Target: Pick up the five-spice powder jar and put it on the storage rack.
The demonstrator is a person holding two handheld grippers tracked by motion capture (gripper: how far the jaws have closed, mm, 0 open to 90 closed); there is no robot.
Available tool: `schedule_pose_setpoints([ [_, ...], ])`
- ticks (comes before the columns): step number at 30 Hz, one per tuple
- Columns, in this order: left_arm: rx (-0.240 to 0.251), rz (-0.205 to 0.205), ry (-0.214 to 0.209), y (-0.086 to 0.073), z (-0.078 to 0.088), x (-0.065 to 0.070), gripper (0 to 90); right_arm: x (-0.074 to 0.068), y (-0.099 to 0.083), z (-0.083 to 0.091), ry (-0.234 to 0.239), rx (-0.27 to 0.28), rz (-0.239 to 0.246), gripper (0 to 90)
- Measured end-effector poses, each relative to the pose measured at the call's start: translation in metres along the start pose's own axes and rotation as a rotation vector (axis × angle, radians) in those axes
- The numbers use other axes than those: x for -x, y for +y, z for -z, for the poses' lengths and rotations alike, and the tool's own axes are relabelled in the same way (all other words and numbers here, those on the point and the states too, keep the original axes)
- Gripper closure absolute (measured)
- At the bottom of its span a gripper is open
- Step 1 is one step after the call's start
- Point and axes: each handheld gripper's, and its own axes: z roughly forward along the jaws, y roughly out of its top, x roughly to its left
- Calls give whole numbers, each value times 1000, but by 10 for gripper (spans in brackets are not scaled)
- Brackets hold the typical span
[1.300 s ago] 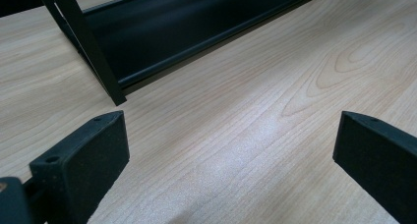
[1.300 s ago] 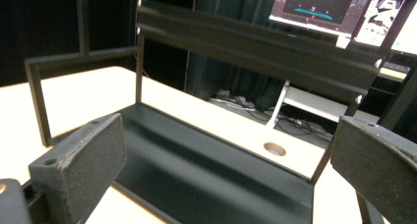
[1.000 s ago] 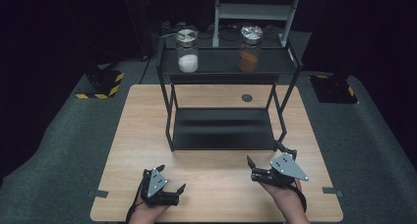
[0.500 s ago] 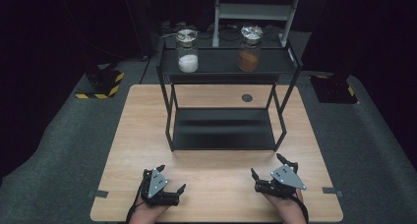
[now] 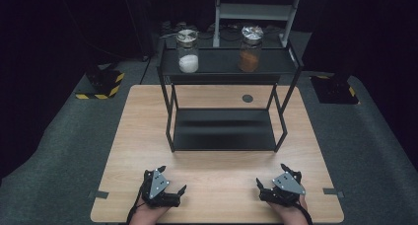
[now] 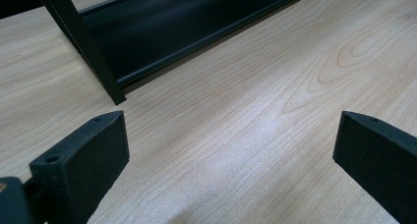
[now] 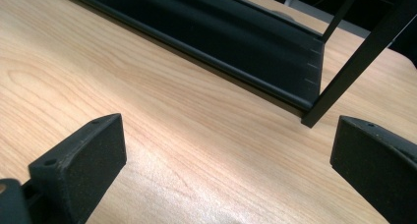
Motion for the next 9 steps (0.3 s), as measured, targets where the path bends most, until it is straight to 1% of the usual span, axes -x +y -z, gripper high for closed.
schedule_pose_setpoints([
  [1,-2,-2,1,0,0,0,8,-1,1,0,-1,-5,11,0],
  [4,-6,-6,-1,1,-1,0,8,-3,1,0,-2,-6,23,0],
  [9,-4,-10,-15,1,0,-2,8,-2,1,0,2,-10,20,0],
])
